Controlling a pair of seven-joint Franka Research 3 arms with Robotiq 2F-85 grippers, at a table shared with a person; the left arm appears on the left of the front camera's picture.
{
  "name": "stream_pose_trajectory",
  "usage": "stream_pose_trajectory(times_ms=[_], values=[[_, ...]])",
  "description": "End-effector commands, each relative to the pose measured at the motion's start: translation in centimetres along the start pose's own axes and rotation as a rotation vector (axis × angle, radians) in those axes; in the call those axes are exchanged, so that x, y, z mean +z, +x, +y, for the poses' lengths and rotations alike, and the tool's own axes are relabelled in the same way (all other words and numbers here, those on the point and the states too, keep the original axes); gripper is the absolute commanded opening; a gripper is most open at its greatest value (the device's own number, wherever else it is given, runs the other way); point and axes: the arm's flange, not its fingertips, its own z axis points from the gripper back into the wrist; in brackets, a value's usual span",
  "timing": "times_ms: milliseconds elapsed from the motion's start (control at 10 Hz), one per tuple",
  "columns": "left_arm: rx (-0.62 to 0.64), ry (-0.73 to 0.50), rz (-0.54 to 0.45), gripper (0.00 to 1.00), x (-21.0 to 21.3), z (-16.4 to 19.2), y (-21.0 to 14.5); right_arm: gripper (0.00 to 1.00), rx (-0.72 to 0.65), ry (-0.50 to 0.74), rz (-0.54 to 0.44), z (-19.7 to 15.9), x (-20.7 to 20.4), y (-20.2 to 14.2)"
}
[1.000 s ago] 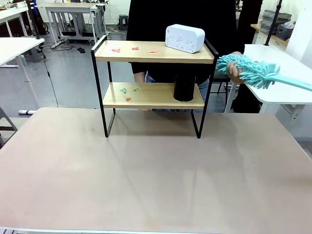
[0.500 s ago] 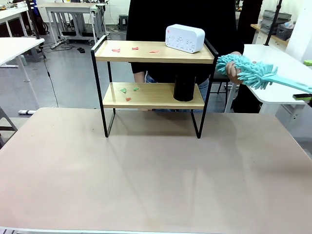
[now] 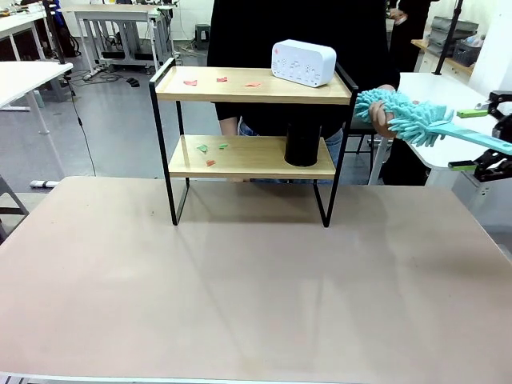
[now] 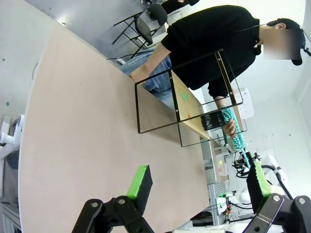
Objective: Clean the shelf.
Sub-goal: Pick up the Duster from the human.
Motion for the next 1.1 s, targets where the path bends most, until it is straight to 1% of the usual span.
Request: stream_pose_trajectory(times_ms=[0, 100, 600, 700, 800, 900, 1000], values=[[-0.006, -0.002, 0.013, 1.00, 0.2, -0.3, -0.3, 1.00, -0.047, 0.023, -0.039, 0.8, -0.5, 0.6], [-0.006, -0.002, 0.013, 1.00, 0.2, -0.3, -0.3, 1.00, -0.045, 0.043, -0.045, 0.8, 0.0, 0.8], [-0.006, -0.002, 0.013, 1.00, 0.2, -0.3, -0.3, 1.00, -0.028, 0.052, -0.065, 1.3, 1.3, 0.9], [-0.006, -0.002, 0.013, 1.00, 0.2, -0.3, -0.3, 0.69, -0.012, 0.068, -0.058, 1.1, 1.4, 1.0], [-0.006, -0.002, 0.013, 1.00, 0.2, -0.3, -0.3, 0.43, -0.027, 0.068, -0.056, 1.2, 1.4, 0.9], [-0.006, -0.002, 0.013, 1.00, 0.2, -0.3, -0.3, 0.12, -0.028, 0.064, -0.051, 1.2, 1.5, 0.9], [-0.006, -0.002, 0.013, 1.00, 0.2, -0.3, -0.3, 0.00, -0.030, 0.067, -0.047, 1.2, 1.6, 0.9]])
